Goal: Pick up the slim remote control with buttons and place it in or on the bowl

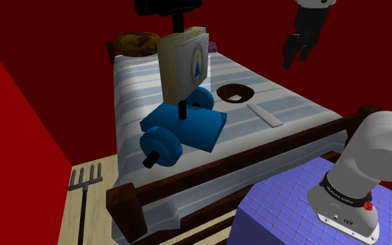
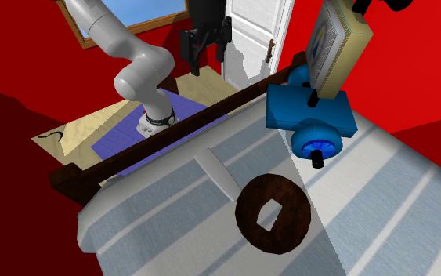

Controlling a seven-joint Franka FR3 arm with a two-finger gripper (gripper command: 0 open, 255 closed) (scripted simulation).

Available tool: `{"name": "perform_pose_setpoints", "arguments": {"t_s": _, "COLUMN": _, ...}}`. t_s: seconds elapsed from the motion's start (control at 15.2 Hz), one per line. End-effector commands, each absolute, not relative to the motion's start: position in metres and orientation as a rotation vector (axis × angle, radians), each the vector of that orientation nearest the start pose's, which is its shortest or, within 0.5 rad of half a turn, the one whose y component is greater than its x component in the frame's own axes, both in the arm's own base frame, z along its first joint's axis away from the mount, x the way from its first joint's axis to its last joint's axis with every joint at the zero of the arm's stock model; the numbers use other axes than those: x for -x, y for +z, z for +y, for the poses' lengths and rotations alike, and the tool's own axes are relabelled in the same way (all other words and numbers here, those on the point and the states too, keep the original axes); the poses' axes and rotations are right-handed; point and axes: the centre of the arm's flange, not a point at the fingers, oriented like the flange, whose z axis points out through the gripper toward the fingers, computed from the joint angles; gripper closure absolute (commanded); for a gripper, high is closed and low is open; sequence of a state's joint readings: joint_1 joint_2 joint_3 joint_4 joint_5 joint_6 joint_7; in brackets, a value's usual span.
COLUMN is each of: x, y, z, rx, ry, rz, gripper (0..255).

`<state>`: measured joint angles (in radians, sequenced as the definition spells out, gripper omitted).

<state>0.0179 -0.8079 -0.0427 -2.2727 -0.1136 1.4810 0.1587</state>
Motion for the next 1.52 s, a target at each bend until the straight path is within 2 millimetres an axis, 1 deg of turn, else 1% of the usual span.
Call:
{"name": "perform_pose_setpoints", "arguments": {"t_s": 0.0, "x": -0.291, "y": 0.628, "z": -0.025, "rx": 3.209, "ry": -0.035, "rz": 0.292, "gripper": 0}}
{"name": "perform_pose_setpoints", "arguments": {"t_s": 0.73, "x": -0.344, "y": 0.504, "z": -0.086, "rx": 3.152, "ry": -0.011, "rz": 0.469, "gripper": 0}}
{"name": "perform_pose_setpoints", "arguments": {"t_s": 1.45, "x": -0.388, "y": 0.377, "z": -0.148, "rx": 3.085, "ry": 0.013, "rz": 0.64, "gripper": 0}}
